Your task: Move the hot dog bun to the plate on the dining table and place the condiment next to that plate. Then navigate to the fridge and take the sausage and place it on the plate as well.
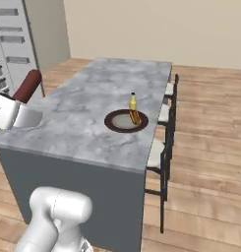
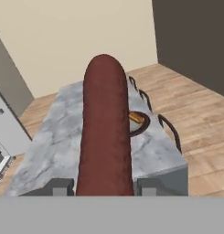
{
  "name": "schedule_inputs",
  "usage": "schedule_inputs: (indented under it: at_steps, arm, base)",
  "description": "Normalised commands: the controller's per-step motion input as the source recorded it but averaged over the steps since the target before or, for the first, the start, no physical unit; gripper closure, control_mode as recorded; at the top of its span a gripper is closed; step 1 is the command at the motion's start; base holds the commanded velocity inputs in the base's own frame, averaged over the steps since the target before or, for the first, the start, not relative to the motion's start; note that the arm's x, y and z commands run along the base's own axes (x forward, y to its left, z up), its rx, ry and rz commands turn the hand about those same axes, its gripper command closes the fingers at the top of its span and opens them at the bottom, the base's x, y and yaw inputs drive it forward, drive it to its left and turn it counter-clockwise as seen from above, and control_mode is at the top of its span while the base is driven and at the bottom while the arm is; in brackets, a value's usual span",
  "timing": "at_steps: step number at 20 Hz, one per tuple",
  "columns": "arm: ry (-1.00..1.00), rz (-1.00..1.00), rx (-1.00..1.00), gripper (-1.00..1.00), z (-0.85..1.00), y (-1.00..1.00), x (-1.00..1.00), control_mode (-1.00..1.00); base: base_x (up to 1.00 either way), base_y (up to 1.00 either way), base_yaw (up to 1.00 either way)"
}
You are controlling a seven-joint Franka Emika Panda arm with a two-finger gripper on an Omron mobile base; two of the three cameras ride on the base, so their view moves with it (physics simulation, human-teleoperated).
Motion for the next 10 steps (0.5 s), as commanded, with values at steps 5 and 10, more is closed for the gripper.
schedule_inputs:
  at_steps: [5,10]
  arm:
    - [0.0,0.0,0.0,1.0,0.0,0.0,0.0,1.0]
    - [0.0,0.0,0.0,1.0,0.0,0.0,0.0,1.0]
  base:
    - [0.39,-0.85,0.44]
    - [0.48,-0.69,0.51]
